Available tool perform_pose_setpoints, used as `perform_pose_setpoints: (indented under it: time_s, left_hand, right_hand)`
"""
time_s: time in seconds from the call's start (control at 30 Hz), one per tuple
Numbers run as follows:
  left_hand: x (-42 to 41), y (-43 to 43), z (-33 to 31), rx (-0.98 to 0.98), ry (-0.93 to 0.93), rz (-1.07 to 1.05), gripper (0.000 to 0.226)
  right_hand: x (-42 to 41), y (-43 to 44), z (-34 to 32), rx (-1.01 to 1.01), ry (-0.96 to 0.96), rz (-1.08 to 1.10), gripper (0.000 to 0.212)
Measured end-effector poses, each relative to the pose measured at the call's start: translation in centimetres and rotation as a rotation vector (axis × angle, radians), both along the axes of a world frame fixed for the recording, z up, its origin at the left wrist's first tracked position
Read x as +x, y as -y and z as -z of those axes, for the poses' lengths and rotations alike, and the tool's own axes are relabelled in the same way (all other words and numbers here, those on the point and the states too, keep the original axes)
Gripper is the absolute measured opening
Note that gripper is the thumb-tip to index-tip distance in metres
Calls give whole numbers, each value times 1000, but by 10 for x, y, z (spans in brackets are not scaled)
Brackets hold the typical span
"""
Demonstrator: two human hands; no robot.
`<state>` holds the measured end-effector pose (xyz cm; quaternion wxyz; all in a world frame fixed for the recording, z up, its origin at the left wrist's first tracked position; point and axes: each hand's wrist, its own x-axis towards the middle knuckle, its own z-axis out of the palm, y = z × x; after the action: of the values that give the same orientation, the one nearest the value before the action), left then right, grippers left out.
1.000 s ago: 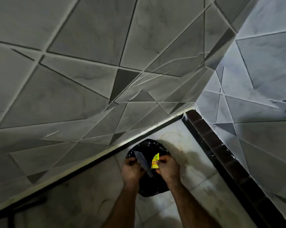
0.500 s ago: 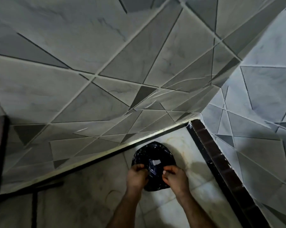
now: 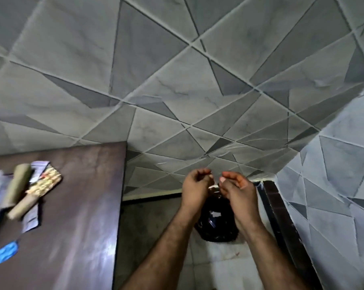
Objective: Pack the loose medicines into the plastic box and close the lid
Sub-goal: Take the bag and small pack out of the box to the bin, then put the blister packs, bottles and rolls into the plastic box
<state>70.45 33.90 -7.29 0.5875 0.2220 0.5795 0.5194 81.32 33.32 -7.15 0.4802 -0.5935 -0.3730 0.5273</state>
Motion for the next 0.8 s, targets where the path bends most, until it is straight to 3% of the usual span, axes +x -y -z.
perform_pose_setpoints:
  time_s: [0.33, 0.8]
  left_hand:
    - [-100, 96, -138, 296, -46, -110, 16]
    - [-360, 297, -185, 428, -194, -313, 18]
  right_hand:
    - [-104, 67, -127, 290, -48, -125, 15]
    - [-361, 246, -181, 397, -194, -252, 19]
